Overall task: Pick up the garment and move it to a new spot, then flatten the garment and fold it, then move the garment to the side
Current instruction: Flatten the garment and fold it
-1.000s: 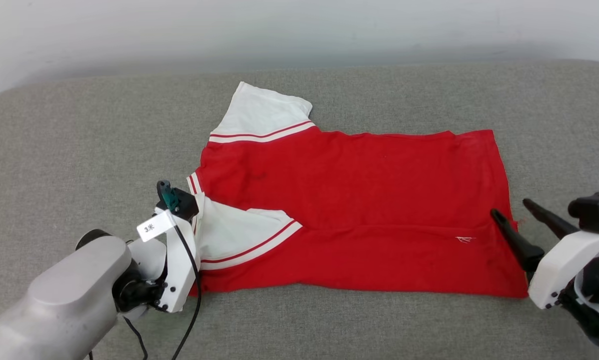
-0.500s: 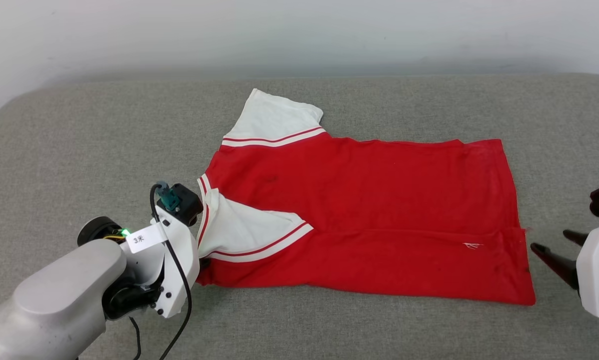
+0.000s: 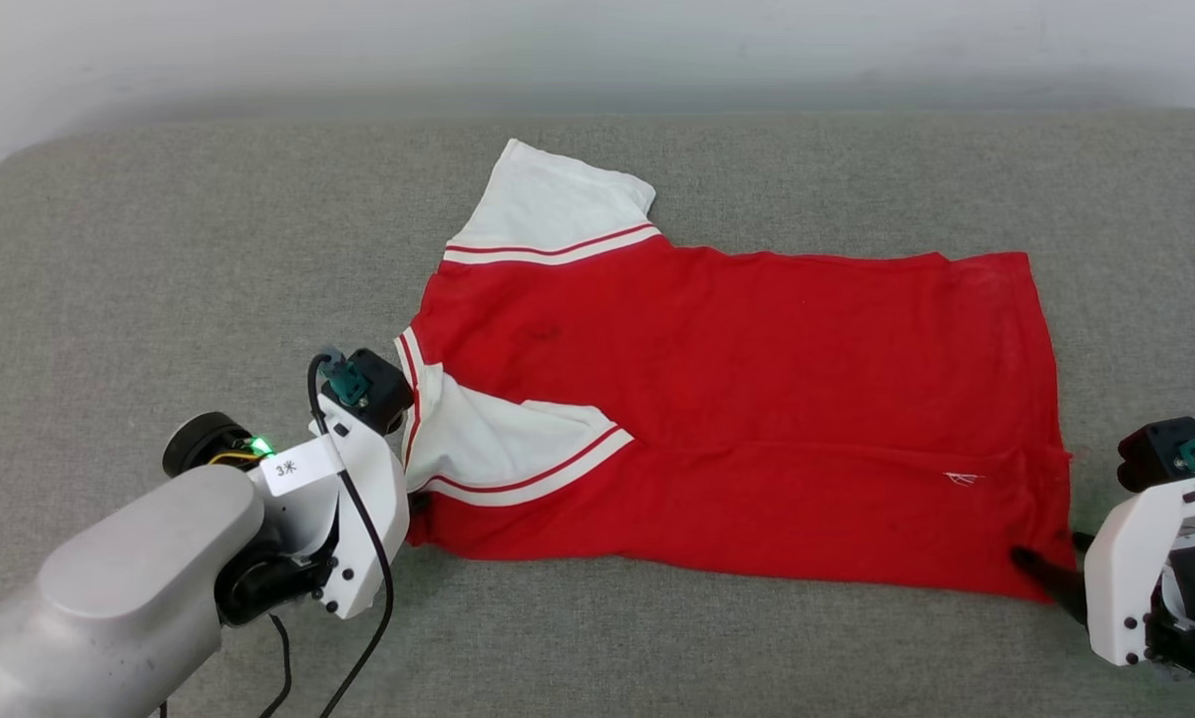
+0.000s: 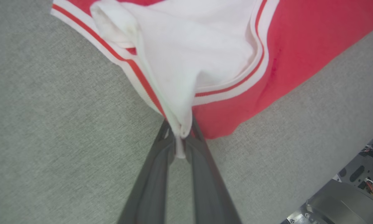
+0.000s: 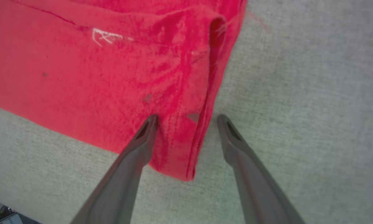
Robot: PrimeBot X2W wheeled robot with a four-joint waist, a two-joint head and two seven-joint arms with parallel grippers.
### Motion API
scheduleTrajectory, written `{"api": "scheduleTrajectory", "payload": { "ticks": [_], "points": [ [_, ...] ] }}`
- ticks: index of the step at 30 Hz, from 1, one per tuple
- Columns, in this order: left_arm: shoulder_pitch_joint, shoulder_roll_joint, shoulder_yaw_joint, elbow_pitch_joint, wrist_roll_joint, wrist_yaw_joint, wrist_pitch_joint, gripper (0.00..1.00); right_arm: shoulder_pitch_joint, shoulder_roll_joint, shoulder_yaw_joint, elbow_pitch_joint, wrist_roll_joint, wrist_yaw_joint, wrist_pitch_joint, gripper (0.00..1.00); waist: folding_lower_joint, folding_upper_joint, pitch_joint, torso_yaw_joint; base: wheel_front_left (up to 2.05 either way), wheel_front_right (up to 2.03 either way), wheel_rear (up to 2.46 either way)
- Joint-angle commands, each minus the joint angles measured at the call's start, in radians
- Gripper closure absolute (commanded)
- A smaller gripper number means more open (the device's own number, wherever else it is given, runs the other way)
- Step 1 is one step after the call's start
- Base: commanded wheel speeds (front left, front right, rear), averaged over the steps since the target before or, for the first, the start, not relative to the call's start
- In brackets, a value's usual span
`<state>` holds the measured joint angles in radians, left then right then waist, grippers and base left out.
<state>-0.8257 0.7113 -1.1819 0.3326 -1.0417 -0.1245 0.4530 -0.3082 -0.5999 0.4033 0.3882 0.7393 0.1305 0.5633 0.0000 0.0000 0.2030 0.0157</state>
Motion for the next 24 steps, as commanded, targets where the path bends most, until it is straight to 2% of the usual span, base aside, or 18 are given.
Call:
{"api": "scheduleTrajectory", "payload": {
  "ticks": [1, 6, 7, 8, 9, 10, 11, 15, 24],
  "points": [
    [-0.007, -0.005, 0.002, 0.002, 0.001, 0.001, -0.006, 1.00, 0.019, 0.043, 0.045, 0.025, 0.003, 0.002, 0.004, 0.00, 0.0000, 0.0000, 0.006, 0.002, 0.00, 0.00, 0.00],
    [0.003, -0.008, 0.002, 0.005, -0.003, 0.002, -0.013, 1.00, 0.023, 0.065, 0.094, 0.062, 0.010, 0.003, -0.027, 0.00, 0.0000, 0.0000, 0.010, 0.002, 0.00, 0.00, 0.00],
    [0.008, -0.007, 0.002, 0.006, -0.006, 0.002, -0.015, 1.00, 0.019, 0.061, 0.100, 0.062, 0.008, 0.005, -0.044, 0.24, 0.0000, 0.0000, 0.009, 0.001, 0.00, 0.00, 0.00],
    [0.012, -0.006, 0.003, 0.008, -0.009, 0.002, -0.017, 1.00, 0.011, 0.056, 0.105, 0.062, 0.010, 0.005, -0.058, 0.70, 0.0000, 0.0000, 0.007, -0.001, 0.00, 0.00, 0.00],
    [0.018, -0.005, 0.004, 0.009, -0.011, 0.003, -0.020, 1.00, 0.005, 0.049, 0.109, 0.061, 0.014, 0.005, -0.071, 1.00, 0.0000, 0.0000, 0.002, -0.003, 0.00, 0.00, 0.00],
    [0.023, -0.003, 0.005, 0.010, -0.014, 0.004, -0.025, 1.00, -0.002, 0.040, 0.111, 0.059, 0.014, 0.005, -0.087, 1.00, 0.0000, 0.0000, -0.003, -0.005, 0.00, 0.00, 0.00],
    [0.040, 0.002, 0.011, 0.009, -0.025, 0.008, -0.040, 1.00, -0.012, 0.002, 0.107, 0.053, 0.015, 0.000, -0.134, 1.00, 0.0000, 0.0000, -0.021, -0.009, 0.00, 0.00, 0.00],
    [0.068, 0.026, 0.013, -0.004, -0.037, 0.010, -0.055, 1.00, -0.007, -0.035, 0.107, 0.021, 0.023, 0.000, -0.186, 1.00, 0.0000, 0.0000, -0.052, -0.013, 0.00, 0.00, 0.00],
    [0.146, 0.108, 0.018, -0.097, -0.065, 0.044, -0.082, 1.00, 0.061, -0.099, 0.081, -0.084, 0.050, 0.000, -0.207, 1.00, 0.0000, 0.0000, -0.107, -0.019, 0.00, 0.00, 0.00]
  ]
}}
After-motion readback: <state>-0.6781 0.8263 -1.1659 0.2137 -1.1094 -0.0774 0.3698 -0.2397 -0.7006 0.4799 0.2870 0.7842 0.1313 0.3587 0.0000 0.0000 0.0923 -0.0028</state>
